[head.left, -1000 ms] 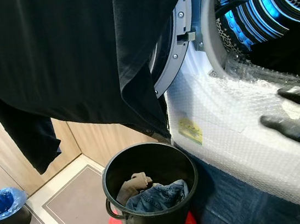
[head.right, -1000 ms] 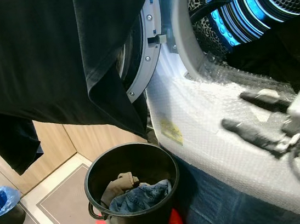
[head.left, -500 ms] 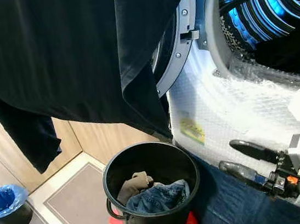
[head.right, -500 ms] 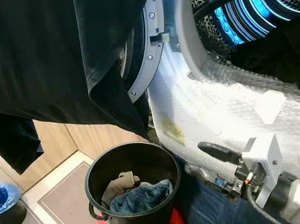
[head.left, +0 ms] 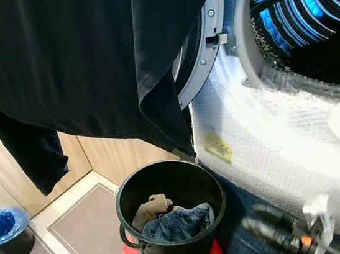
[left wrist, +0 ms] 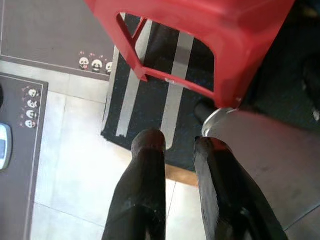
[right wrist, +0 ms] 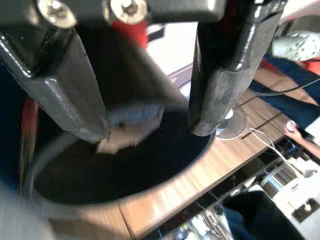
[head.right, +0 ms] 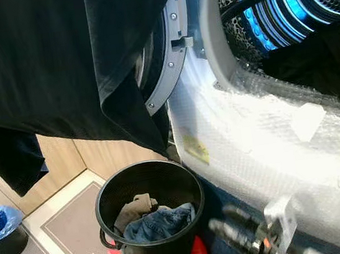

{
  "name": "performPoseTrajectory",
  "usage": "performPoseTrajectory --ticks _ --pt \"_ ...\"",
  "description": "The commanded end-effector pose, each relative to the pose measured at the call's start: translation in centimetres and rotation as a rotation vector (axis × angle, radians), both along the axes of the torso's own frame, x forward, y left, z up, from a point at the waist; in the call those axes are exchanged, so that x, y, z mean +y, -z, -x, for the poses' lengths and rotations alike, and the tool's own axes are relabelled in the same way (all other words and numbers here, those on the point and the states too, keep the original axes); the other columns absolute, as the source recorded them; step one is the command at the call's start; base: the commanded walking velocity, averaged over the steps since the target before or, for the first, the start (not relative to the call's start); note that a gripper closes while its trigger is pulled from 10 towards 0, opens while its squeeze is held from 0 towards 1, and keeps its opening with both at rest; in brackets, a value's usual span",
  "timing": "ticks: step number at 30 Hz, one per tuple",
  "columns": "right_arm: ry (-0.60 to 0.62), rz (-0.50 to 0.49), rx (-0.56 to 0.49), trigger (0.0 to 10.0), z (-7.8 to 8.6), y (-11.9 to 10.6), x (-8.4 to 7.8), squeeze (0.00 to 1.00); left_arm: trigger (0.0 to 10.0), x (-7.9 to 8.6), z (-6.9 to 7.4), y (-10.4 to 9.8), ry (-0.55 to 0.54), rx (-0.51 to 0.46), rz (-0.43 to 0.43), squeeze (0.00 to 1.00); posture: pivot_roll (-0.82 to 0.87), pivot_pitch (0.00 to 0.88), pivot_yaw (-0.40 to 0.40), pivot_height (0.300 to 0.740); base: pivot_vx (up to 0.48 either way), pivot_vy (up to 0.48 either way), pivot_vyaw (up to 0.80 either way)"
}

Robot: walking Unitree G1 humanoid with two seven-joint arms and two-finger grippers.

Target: Clothes washing

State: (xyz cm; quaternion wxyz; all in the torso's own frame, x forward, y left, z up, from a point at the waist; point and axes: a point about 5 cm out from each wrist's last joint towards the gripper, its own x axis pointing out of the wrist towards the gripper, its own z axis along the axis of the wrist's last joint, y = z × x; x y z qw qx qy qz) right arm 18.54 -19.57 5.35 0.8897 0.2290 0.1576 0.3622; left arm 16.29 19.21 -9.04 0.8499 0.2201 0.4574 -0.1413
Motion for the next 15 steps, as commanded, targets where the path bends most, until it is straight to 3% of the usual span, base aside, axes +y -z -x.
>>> performPoseTrajectory --ticks 1,4,7,10,14,15 --pt "-0.001 0.001 0.035 10.0 0.5 1.2 -0.2 0.00 10.0 0.6 -0.5 -0.3 0.012 -0.006 -0.040 0.00 -0.14 0.000 0.017 0.740 0.000 0.000 0.00" --pt "0.004 0.014 0.088 10.0 1.0 2.6 -0.2 0.00 10.0 0.7 -1.0 -0.5 0.030 -0.021 -0.058 0.00 -0.14 0.000 0.026 0.740 0.000 0.000 0.00" --pt "0.057 0.084 0.155 10.0 1.3 5.4 -0.6 0.00 10.0 0.8 -1.9 -1.0 0.066 -0.066 -0.097 0.00 -0.15 0.000 0.049 0.740 0.000 0.000 0.00" --pt "0.074 0.107 0.185 10.0 1.4 6.5 -0.5 0.00 10.0 0.9 -2.2 -1.1 0.070 -0.076 -0.107 0.00 -0.15 0.000 0.060 0.740 0.000 0.000 0.00" --pt "0.208 0.154 0.304 10.0 1.2 9.4 -0.8 0.00 10.0 1.1 -2.5 -1.4 0.106 -0.097 -0.134 0.00 -0.16 0.000 0.079 0.740 0.000 0.000 0.00" --pt "0.237 0.217 0.302 10.0 1.1 9.8 -1.1 0.00 10.0 1.1 -2.5 -1.4 0.120 -0.100 -0.147 0.00 -0.16 0.000 0.084 0.740 0.000 0.000 0.00"
